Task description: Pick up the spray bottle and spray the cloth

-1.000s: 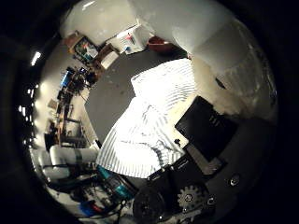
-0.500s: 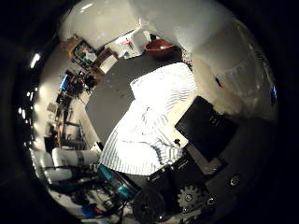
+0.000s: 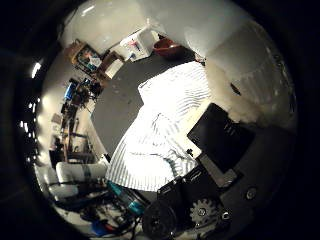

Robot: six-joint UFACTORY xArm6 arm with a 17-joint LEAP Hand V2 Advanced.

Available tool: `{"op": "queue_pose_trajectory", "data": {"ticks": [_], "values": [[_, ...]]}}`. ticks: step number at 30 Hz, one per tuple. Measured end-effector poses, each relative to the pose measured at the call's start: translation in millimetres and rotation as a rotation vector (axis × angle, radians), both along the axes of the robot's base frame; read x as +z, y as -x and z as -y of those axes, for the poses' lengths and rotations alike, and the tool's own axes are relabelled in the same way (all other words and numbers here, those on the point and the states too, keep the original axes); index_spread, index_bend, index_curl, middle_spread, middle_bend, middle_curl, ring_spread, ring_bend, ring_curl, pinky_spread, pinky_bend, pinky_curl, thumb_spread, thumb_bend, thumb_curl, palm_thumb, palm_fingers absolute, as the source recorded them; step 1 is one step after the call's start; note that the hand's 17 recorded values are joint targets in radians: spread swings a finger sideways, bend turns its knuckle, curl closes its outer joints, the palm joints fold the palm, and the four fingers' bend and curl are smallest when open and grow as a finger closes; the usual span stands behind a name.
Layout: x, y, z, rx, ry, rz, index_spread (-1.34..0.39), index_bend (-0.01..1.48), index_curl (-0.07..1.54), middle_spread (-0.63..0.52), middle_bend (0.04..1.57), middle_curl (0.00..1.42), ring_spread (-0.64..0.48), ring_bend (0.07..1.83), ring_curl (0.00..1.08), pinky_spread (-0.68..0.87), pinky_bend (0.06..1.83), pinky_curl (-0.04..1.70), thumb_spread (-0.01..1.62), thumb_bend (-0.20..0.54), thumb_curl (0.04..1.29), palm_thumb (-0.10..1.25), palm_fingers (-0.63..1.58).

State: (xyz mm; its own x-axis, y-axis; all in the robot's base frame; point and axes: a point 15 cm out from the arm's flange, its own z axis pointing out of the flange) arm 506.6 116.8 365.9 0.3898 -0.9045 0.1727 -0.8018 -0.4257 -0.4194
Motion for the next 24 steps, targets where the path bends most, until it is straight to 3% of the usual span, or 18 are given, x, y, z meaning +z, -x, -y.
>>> {"op": "queue_pose_trajectory", "data": {"ticks": [10,17,24], "values": [[49,7,-18,-0.034,-0.134,0.03,-0.26,1.12,0.91,-0.21,1.23,1.01,-0.25,1.33,0.91,-0.21,1.04,1.46,0.93,-0.017,0.77,0.99,1.08],[65,17,-39,-0.05,-0.276,-0.002,-0.26,1.12,0.91,-0.21,1.23,1.01,-0.25,1.33,0.91,-0.21,1.05,1.46,0.92,-0.016,0.78,0.99,1.08],[92,32,-57,-0.013,-0.355,0.024,-0.26,1.12,0.91,-0.21,1.23,1.01,-0.25,1.33,0.91,-0.21,1.05,1.45,0.92,-0.016,0.78,0.99,1.08]]}}
